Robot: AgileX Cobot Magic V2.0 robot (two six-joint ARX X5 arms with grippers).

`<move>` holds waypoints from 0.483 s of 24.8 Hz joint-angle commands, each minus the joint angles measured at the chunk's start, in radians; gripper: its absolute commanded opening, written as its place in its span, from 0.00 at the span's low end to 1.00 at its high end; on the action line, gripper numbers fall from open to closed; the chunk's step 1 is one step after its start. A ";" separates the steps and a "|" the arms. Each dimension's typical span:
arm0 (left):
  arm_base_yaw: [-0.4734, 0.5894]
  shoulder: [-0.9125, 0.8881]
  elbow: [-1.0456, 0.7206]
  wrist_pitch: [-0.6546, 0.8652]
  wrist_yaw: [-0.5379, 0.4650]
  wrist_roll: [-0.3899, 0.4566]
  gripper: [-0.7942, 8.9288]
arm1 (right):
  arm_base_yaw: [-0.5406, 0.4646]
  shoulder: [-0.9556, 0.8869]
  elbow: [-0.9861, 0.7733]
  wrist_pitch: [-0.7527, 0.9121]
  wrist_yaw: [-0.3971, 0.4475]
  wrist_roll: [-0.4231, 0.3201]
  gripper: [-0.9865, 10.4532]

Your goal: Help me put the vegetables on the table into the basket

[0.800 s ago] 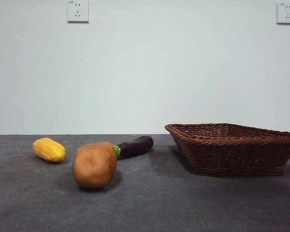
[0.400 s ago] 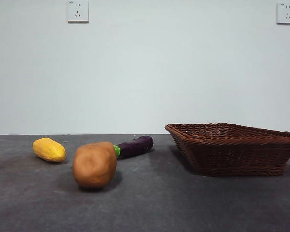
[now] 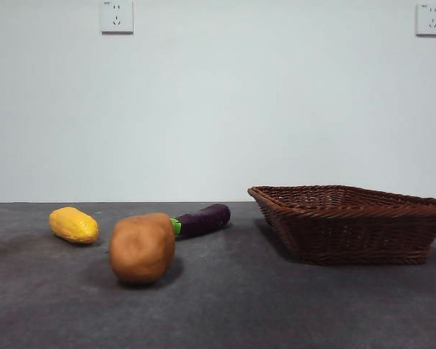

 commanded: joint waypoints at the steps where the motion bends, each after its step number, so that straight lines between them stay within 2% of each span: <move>1: 0.002 0.037 0.001 0.009 0.045 -0.004 0.08 | 0.002 0.100 0.059 -0.002 -0.022 -0.040 0.19; 3: 0.002 0.073 0.001 0.008 0.066 -0.003 0.08 | 0.002 0.204 0.129 -0.027 -0.024 -0.072 0.41; 5: 0.002 0.110 0.001 0.009 0.089 -0.003 0.08 | 0.002 0.312 0.215 -0.060 -0.024 -0.136 0.56; 6: 0.002 0.129 0.001 0.009 0.088 -0.003 0.08 | 0.002 0.366 0.263 -0.079 -0.023 -0.159 0.59; 12: 0.002 0.252 0.001 0.074 0.087 0.001 0.08 | 0.009 0.672 0.570 -0.164 -0.015 -0.241 0.58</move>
